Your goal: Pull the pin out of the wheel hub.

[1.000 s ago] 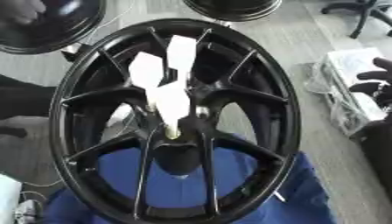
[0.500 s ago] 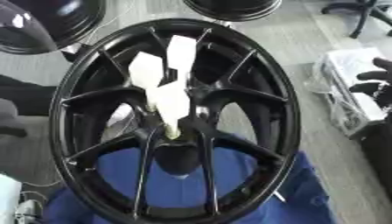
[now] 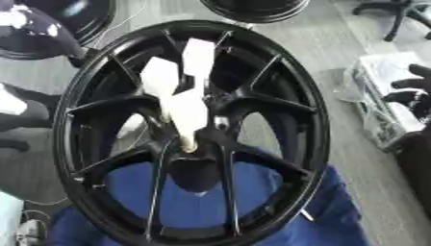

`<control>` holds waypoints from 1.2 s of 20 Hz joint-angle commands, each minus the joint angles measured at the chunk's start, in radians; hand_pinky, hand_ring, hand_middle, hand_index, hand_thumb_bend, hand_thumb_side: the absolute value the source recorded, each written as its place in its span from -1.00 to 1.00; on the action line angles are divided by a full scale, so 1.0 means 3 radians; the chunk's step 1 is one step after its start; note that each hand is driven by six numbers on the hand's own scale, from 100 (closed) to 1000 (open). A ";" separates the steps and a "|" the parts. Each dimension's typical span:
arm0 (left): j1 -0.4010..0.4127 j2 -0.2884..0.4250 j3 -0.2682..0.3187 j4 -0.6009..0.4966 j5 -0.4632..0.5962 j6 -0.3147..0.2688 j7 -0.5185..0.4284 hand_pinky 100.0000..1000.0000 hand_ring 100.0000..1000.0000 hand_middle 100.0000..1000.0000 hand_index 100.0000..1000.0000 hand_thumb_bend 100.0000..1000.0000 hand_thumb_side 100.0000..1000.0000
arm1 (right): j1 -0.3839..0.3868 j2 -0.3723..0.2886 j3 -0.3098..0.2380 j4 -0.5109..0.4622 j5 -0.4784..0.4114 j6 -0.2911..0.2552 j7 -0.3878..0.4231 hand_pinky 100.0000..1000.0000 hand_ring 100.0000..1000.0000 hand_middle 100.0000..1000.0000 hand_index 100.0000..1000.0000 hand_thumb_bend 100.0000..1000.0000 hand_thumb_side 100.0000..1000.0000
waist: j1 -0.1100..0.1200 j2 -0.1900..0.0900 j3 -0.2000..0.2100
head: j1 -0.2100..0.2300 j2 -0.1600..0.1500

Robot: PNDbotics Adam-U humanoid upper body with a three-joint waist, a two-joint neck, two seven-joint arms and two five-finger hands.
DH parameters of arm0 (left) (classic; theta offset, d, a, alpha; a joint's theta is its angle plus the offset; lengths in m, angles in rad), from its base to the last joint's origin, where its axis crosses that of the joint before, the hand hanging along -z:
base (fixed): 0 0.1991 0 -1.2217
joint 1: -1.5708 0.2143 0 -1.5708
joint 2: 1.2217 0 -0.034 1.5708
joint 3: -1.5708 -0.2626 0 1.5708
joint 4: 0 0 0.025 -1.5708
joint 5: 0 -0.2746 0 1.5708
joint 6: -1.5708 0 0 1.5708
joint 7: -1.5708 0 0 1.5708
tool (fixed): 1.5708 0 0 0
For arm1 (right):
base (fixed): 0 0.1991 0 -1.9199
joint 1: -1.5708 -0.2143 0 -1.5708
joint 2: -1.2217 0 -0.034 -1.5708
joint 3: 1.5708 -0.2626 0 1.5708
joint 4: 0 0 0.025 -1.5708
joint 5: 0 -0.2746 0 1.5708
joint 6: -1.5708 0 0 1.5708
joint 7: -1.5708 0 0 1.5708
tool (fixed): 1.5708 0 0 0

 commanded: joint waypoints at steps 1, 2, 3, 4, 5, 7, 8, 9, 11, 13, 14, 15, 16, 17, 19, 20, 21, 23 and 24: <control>-0.0161 -0.0071 0.0020 0.0081 -0.0029 -0.0025 -0.0001 0.88 0.69 0.57 0.73 -0.09 -0.72 | -0.0017 -0.0073 -0.0014 -0.0057 0.0001 0.0013 0.0000 0.70 0.22 0.25 0.70 -1.00 0.37 | -0.0010 -0.0093 -0.0009 | -0.0009 -0.0016; -0.0195 -0.0110 0.0021 0.0110 -0.0034 -0.0028 -0.0001 0.88 0.69 0.57 0.73 -0.09 -0.71 | -0.0018 -0.0071 -0.0013 -0.0057 0.0000 0.0016 0.0000 0.70 0.22 0.25 0.70 -1.00 0.37 | -0.0010 -0.0092 -0.0010 | -0.0014 -0.0015; -0.0235 -0.0156 0.0022 0.0136 -0.0034 -0.0035 -0.0001 0.88 0.69 0.57 0.73 -0.08 -0.69 | -0.0019 -0.0068 -0.0012 -0.0057 0.0001 0.0023 0.0000 0.70 0.22 0.25 0.70 -1.00 0.37 | -0.0010 -0.0092 -0.0011 | -0.0019 -0.0015; -0.0271 -0.0199 0.0017 0.0165 -0.0038 -0.0037 -0.0001 0.88 0.69 0.57 0.73 -0.06 -0.66 | -0.0022 -0.0065 -0.0010 -0.0057 0.0002 0.0030 0.0001 0.70 0.22 0.25 0.70 -1.00 0.38 | -0.0008 -0.0091 -0.0013 | -0.0024 -0.0016; -0.0303 -0.0239 0.0009 0.0189 -0.0043 -0.0041 -0.0001 0.89 0.70 0.57 0.73 -0.05 -0.63 | -0.0025 -0.0061 -0.0008 -0.0057 0.0002 0.0039 0.0001 0.70 0.22 0.25 0.70 -1.00 0.38 | -0.0006 -0.0090 -0.0016 | -0.0028 -0.0015; -0.0355 -0.0307 -0.0008 0.0225 -0.0053 -0.0054 -0.0001 0.89 0.70 0.57 0.72 -0.04 -0.60 | -0.0027 -0.0054 -0.0006 -0.0057 0.0005 0.0054 0.0001 0.70 0.22 0.25 0.70 -1.00 0.38 | -0.0002 -0.0089 -0.0023 | -0.0039 -0.0017; -0.0379 -0.0339 -0.0014 0.0241 -0.0056 -0.0058 -0.0001 0.89 0.69 0.56 0.72 -0.05 -0.58 | -0.0029 -0.0051 -0.0004 -0.0057 0.0006 0.0060 0.0001 0.70 0.22 0.25 0.70 -1.00 0.39 | 0.0000 -0.0088 -0.0028 | -0.0043 -0.0020; -0.0401 -0.0372 -0.0020 0.0259 -0.0058 -0.0062 -0.0001 0.89 0.69 0.56 0.72 -0.05 -0.58 | -0.0031 -0.0049 -0.0003 -0.0057 0.0007 0.0065 0.0001 0.70 0.22 0.25 0.70 -1.00 0.38 | 0.0001 -0.0087 -0.0033 | -0.0048 -0.0022; -0.0447 -0.0440 -0.0028 0.0299 -0.0056 -0.0070 -0.0001 0.89 0.69 0.56 0.71 -0.07 -0.57 | -0.0037 -0.0045 -0.0001 -0.0057 0.0005 0.0073 0.0000 0.70 0.22 0.25 0.70 -1.00 0.38 | 0.0002 -0.0085 -0.0040 | -0.0057 -0.0023; -0.0491 -0.0514 -0.0040 0.0343 -0.0051 -0.0073 -0.0001 0.88 0.68 0.56 0.71 -0.11 -0.55 | -0.0046 -0.0039 0.0001 -0.0057 0.0000 0.0085 -0.0003 0.70 0.22 0.24 0.70 -1.00 0.39 | 0.0002 -0.0080 -0.0048 | -0.0062 -0.0030; -0.0510 -0.0550 -0.0048 0.0364 -0.0045 -0.0073 -0.0001 0.88 0.68 0.56 0.71 -0.12 -0.54 | -0.0050 -0.0036 0.0003 -0.0057 -0.0002 0.0093 -0.0005 0.70 0.22 0.24 0.70 -1.00 0.39 | 0.0002 -0.0078 -0.0053 | -0.0062 -0.0033; -0.0528 -0.0586 -0.0060 0.0382 -0.0040 -0.0074 -0.0001 0.88 0.68 0.56 0.71 -0.13 -0.53 | -0.0054 -0.0032 0.0003 -0.0057 -0.0004 0.0101 -0.0008 0.70 0.22 0.24 0.70 -1.00 0.39 | 0.0003 -0.0075 -0.0057 | -0.0058 -0.0035; -0.0541 -0.0614 -0.0071 0.0398 -0.0037 -0.0076 -0.0001 0.88 0.68 0.56 0.70 -0.14 -0.51 | -0.0057 -0.0028 0.0004 -0.0057 -0.0005 0.0108 -0.0012 0.70 0.22 0.24 0.69 -1.00 0.39 | 0.0003 -0.0072 -0.0061 | -0.0055 -0.0036; -0.0550 -0.0644 -0.0087 0.0412 -0.0032 -0.0078 -0.0001 0.88 0.68 0.55 0.70 -0.15 -0.50 | -0.0061 -0.0022 0.0004 -0.0057 -0.0006 0.0115 -0.0015 0.70 0.22 0.24 0.69 -1.00 0.39 | 0.0003 -0.0067 -0.0068 | -0.0050 -0.0038; -0.0561 -0.0691 -0.0116 0.0435 -0.0019 -0.0078 -0.0001 0.88 0.68 0.55 0.70 -0.18 -0.47 | -0.0068 -0.0010 0.0004 -0.0057 -0.0007 0.0127 -0.0022 0.70 0.21 0.24 0.69 -1.00 0.40 | 0.0001 -0.0058 -0.0082 | -0.0040 -0.0041; -0.0564 -0.0706 -0.0126 0.0443 -0.0014 -0.0078 -0.0001 0.88 0.68 0.56 0.70 -0.18 -0.46 | -0.0070 -0.0006 0.0005 -0.0057 -0.0007 0.0134 -0.0026 0.70 0.21 0.24 0.69 -1.00 0.40 | 0.0001 -0.0055 -0.0089 | -0.0036 -0.0042; -0.0569 -0.0722 -0.0134 0.0452 -0.0011 -0.0078 -0.0001 0.88 0.68 0.56 0.70 -0.18 -0.46 | -0.0072 -0.0001 0.0005 -0.0057 -0.0007 0.0140 -0.0031 0.70 0.21 0.24 0.69 -1.00 0.40 | 0.0001 -0.0051 -0.0097 | -0.0031 -0.0041; -0.0582 -0.0750 -0.0137 0.0470 -0.0008 -0.0076 -0.0001 0.88 0.68 0.56 0.71 -0.18 -0.46 | -0.0080 0.0005 0.0007 -0.0057 -0.0011 0.0151 -0.0039 0.70 0.21 0.24 0.69 -1.00 0.40 | 0.0004 -0.0046 -0.0110 | -0.0018 -0.0042; -0.0588 -0.0764 -0.0133 0.0481 -0.0011 -0.0076 -0.0001 0.88 0.68 0.56 0.71 -0.19 -0.45 | -0.0085 0.0007 0.0009 -0.0057 -0.0015 0.0157 -0.0040 0.70 0.21 0.24 0.69 -1.00 0.40 | 0.0006 -0.0044 -0.0116 | -0.0010 -0.0044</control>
